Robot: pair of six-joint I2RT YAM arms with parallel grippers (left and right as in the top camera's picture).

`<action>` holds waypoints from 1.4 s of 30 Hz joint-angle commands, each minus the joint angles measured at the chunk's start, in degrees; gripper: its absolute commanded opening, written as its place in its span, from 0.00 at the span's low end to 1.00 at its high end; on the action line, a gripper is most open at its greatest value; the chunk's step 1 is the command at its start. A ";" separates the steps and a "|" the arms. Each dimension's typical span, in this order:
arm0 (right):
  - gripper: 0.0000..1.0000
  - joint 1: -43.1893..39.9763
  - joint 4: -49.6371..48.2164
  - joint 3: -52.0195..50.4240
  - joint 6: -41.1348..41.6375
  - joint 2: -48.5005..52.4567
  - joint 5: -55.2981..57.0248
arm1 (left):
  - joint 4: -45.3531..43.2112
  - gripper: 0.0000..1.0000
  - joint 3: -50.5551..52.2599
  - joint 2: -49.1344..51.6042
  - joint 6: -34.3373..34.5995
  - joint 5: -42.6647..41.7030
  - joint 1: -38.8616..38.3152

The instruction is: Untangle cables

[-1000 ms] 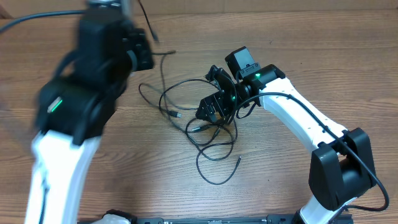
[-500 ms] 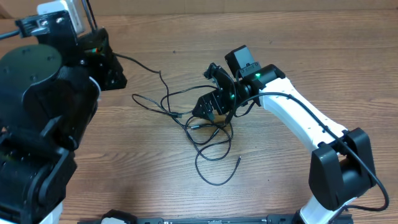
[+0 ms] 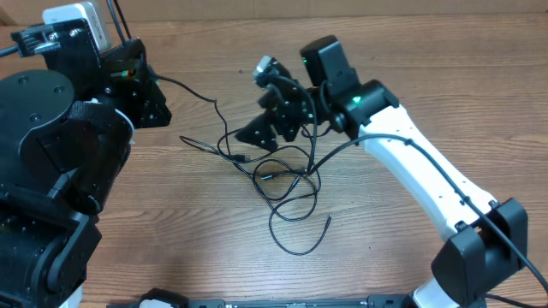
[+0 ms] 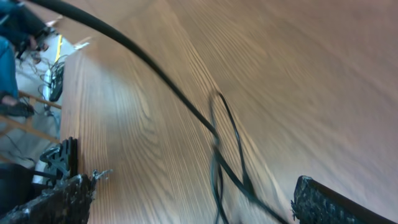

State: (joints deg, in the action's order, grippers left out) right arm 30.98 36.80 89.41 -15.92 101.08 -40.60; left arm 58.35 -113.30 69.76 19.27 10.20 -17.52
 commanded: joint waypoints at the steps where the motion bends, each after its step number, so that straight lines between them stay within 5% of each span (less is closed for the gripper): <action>1: 1.00 3.74 -2.47 1.42 -4.26 -1.31 -1.05 | -0.35 0.04 -1.36 -0.61 -0.83 -2.82 0.28; 7: 1.00 8.63 -11.41 1.31 -5.01 -0.31 4.04 | -0.57 0.04 -1.36 -0.68 0.09 -7.50 0.28; 13: 0.94 8.85 -20.37 1.31 3.76 2.62 8.52 | 1.20 0.04 -1.36 -0.70 0.46 -11.28 0.24; 15: 0.61 8.74 -20.68 1.31 4.42 2.89 8.57 | 2.01 0.04 -1.36 -0.70 0.46 -11.30 0.24; 17: 0.16 8.74 -20.68 1.31 5.73 2.89 8.59 | 2.38 0.04 -1.36 -0.70 0.46 -11.30 0.24; 18: 0.05 8.74 -20.44 1.31 6.23 2.89 8.59 | 2.47 0.04 -1.36 -0.68 0.46 -11.30 0.24; 24: 0.04 8.74 -15.67 1.31 6.73 2.89 8.63 | 3.52 0.04 -1.36 -0.68 0.48 -4.76 0.24; 31: 0.04 6.21 -9.90 1.38 7.26 0.44 8.74 | 12.76 0.04 -1.29 1.31 4.13 23.23 0.24; 39: 0.04 1.25 -9.22 1.42 8.70 -10.88 10.62 | 23.52 0.04 -1.22 8.00 12.57 22.53 0.24; 42: 0.04 -1.81 -9.46 1.42 8.70 -17.68 10.71 | 25.70 0.04 -1.22 12.61 14.19 16.15 0.24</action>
State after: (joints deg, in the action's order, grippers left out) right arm 31.48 27.99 89.73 -7.73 91.50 -30.44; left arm 82.87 -113.60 78.87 29.23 29.43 -17.52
